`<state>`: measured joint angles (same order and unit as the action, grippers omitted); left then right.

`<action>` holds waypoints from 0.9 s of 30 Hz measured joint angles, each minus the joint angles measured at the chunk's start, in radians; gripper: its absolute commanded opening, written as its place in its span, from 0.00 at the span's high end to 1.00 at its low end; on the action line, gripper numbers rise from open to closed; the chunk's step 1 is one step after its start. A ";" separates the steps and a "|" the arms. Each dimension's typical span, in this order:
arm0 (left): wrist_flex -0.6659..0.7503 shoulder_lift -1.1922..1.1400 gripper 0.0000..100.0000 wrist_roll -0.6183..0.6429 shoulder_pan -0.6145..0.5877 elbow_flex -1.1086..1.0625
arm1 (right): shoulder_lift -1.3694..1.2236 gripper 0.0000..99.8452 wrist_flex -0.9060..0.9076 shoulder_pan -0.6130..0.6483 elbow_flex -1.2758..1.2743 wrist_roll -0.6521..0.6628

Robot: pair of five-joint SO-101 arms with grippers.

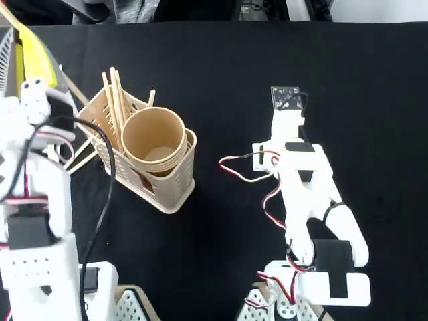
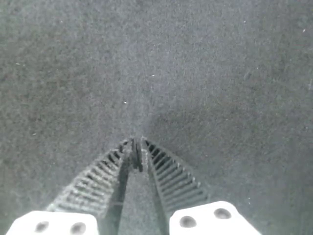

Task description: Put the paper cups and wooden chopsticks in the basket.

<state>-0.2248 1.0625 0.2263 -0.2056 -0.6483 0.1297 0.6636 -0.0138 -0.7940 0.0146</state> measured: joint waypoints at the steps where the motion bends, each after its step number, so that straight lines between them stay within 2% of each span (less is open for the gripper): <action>1: 0.000 -0.023 0.97 0.017 -0.002 0.000 | 0.000 0.99 0.000 0.000 0.000 0.000; 10: 0.000 -0.203 0.97 0.044 0.000 0.000 | 0.000 0.99 0.000 0.000 0.000 0.000; 22: 0.000 -0.304 0.97 0.048 0.011 -0.002 | 0.000 0.99 0.000 0.000 0.000 0.000; 27: 0.000 -0.307 0.83 0.048 0.011 -0.032 | 0.000 0.99 0.000 0.000 0.000 0.000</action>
<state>-0.2248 0.7557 0.2739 -0.1949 -0.6805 0.1297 0.6636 -0.0138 -0.7940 0.0146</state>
